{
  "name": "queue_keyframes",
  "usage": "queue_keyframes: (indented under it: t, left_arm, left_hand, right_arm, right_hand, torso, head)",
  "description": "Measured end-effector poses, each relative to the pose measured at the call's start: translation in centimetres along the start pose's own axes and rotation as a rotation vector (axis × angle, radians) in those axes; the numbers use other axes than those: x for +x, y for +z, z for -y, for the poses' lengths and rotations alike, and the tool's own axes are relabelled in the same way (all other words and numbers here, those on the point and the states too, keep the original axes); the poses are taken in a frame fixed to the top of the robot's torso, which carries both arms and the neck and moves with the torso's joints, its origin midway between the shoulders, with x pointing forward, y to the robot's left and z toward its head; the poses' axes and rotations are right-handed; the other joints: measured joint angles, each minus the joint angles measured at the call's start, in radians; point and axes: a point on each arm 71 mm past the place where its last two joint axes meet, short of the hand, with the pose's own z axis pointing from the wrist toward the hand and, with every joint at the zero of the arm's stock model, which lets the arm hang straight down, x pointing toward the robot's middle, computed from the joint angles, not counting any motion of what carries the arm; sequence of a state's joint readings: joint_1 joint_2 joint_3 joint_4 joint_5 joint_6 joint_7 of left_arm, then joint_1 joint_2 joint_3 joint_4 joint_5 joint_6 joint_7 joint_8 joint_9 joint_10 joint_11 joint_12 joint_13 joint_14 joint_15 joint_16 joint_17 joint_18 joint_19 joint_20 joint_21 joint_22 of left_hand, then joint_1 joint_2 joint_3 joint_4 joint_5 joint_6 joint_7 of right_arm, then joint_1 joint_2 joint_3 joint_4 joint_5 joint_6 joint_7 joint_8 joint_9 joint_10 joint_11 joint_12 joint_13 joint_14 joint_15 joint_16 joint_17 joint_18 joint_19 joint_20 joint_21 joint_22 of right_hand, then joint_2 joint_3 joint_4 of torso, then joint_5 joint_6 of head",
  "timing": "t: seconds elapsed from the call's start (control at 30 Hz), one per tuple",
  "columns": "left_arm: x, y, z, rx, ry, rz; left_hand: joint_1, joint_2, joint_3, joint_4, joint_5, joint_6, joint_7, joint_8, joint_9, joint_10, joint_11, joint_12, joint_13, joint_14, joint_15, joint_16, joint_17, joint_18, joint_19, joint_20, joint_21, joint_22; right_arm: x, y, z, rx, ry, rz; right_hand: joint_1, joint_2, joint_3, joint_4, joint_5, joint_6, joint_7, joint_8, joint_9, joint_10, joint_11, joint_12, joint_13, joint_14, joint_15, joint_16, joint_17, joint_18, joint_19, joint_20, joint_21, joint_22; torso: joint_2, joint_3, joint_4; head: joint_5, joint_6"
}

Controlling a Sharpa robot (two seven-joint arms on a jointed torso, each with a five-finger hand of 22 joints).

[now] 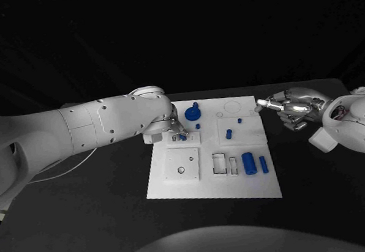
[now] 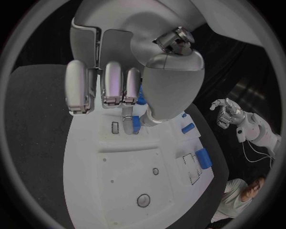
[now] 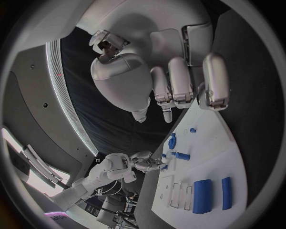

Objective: Assemble the parts on the task board

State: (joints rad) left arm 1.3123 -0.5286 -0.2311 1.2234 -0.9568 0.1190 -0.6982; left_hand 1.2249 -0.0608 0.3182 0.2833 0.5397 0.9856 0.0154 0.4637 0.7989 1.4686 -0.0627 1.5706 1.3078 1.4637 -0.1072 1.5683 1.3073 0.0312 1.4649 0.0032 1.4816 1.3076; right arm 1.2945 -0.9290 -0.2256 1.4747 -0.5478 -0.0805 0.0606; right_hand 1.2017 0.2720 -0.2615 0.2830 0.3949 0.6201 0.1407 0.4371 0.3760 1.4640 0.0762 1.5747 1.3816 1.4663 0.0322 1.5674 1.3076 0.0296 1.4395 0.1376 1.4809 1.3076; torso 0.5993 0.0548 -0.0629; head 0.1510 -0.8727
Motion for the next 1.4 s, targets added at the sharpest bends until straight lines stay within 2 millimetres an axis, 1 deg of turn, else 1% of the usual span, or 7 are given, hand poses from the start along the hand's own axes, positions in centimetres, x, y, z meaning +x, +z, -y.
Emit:
queue_keyframes:
  t: [0.17, 0.5, 0.57, 0.77, 1.4]
  left_arm:
    - [0.04, 0.0, 0.09, 0.001, 0.001, -0.001]
    - [0.18, 0.04, 0.28, 0.004, 0.005, -0.004]
    - [0.19, 0.04, 0.28, 0.004, 0.004, -0.004]
    - [0.21, 0.06, 0.25, 0.003, 0.004, -0.004]
    - [0.32, 0.12, 0.04, 0.0, 0.005, -0.008]
  left_hand:
    - [-0.005, -0.005, 0.008, -0.002, -0.001, 0.0, 0.0, 0.0, 0.0, 0.0, 0.0, 0.0, 0.0, 0.0, 0.0, 0.0, 0.0, 0.0, 0.0, 0.0, 0.0, 0.0]
    - [-0.006, -0.006, 0.01, -0.004, -0.001, 0.0, 0.0, 0.0, 0.0, 0.0, 0.0, 0.0, 0.0, 0.0, 0.0, 0.0, 0.0, 0.0, 0.0, 0.0, -0.004, 0.0]
    - [-0.006, -0.006, 0.012, -0.007, -0.007, 0.0, 0.001, -0.004, 0.002, 0.0, 0.0, 0.0, 0.0, 0.0, 0.0, 0.0, 0.0, 0.0, 0.0, 0.0, -0.004, 0.0]
    - [-0.009, -0.009, 0.019, -0.013, -0.008, -0.001, 0.002, -0.004, 0.002, 0.0, 0.0, 0.0, 0.0, 0.0, 0.0, 0.0, 0.001, 0.0, 0.0, 0.0, -0.004, 0.0]
    - [-0.001, -0.01, 0.025, -0.014, -0.015, -0.002, 0.004, -0.008, 0.002, 0.0, 0.0, 0.0, 0.0, 0.0, 0.0, 0.0, 0.001, 0.0, 0.0, 0.0, -0.003, 0.0]
  right_arm:
    - [0.01, 0.0, 0.01, 0.0, 0.0, 0.0]
    - [0.0, -0.02, 0.05, 0.001, 0.0, 0.0]
    - [-0.02, -0.02, 0.07, 0.001, 0.0, 0.001]
    - [-0.05, 0.01, 0.12, 0.003, 0.0, 0.002]
    - [0.04, 0.07, 0.27, 0.006, 0.001, 0.001]
  right_hand:
    - [0.0, 0.0, 0.0, 0.0, 0.0, 0.0, 0.0, 0.0, 0.0, 0.0, 0.0, 0.0, 0.0, 0.0, 0.0, 0.0, 0.0, 0.0, 0.0, 0.0, 0.0, 0.0]
    - [0.003, 0.003, 0.0, 0.0, 0.0, 0.0, 0.0, 0.0, 0.0, 0.0, 0.0, 0.001, 0.006, 0.0, 0.0, 0.0, 0.0, 0.0, 0.0, 0.0, 0.0, 0.0]
    - [0.004, 0.004, 0.0, 0.0, 0.0, 0.0, 0.0, 0.0, -0.001, 0.0, 0.0, 0.002, 0.006, 0.0, 0.0, 0.0, 0.0, 0.0, 0.0, 0.0, 0.0, 0.0]
    - [0.004, 0.004, 0.0, 0.0, 0.0, 0.0, 0.0, 0.0, -0.001, 0.0, 0.0, 0.0, 0.007, 0.0, 0.0, 0.0, 0.0, 0.0, 0.0, 0.0, 0.0, 0.0]
    - [0.004, 0.004, 0.0, 0.0, 0.0, 0.0, 0.0, 0.0, -0.001, 0.0, 0.0, 0.0, 0.015, 0.0, 0.0, 0.0, 0.0, 0.0, -0.007, 0.0, 0.0, 0.0]
  torso:
    - [0.0, 0.0, 0.0]
    - [0.0, 0.0001, 0.0]
    - [0.0, 0.0001, 0.0001]
    - [0.0, 0.0002, 0.0004]
    - [0.0, 0.0002, 0.0002]
  head:
    - [0.0, 0.0]
    - [-0.002, 0.0]
    - [-0.002, 0.0]
    - [-0.002, 0.0]
    - [0.004, 0.0]
